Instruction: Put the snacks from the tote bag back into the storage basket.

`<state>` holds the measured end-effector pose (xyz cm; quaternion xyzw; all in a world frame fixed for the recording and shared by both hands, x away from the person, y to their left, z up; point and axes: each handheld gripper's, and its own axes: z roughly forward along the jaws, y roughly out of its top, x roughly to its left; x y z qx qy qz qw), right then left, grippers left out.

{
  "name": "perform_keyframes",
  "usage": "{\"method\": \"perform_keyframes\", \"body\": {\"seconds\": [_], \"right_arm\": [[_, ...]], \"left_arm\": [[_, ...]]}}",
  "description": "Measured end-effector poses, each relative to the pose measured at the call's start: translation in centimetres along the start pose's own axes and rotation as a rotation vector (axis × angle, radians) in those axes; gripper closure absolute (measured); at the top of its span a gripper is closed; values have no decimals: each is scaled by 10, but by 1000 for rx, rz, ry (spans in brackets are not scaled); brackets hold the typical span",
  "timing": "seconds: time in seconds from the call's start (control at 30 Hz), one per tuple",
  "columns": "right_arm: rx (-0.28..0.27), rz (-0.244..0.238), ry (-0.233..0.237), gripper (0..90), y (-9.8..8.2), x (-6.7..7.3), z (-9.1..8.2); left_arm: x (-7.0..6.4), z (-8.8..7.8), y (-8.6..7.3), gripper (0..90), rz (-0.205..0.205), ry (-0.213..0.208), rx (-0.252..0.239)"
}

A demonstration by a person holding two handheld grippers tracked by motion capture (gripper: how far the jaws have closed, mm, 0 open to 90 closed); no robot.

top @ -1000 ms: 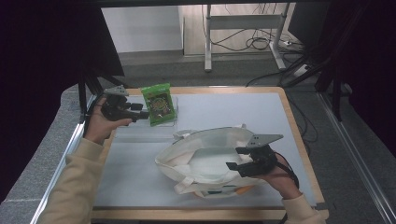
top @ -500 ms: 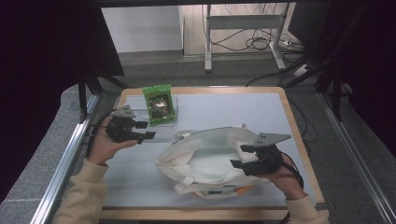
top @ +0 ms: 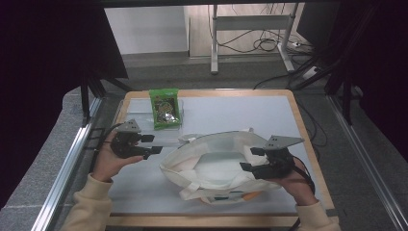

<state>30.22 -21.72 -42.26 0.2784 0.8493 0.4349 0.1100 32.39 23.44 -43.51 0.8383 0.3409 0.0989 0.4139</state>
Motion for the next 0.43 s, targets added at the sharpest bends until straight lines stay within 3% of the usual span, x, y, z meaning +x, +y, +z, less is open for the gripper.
{"method": "perform_keyframes", "body": {"seconds": [0.43], "right_arm": [[-5,0,0,312,0,0,-2]], "left_arm": [[1,0,-3,393,-4,0,-5]]}}
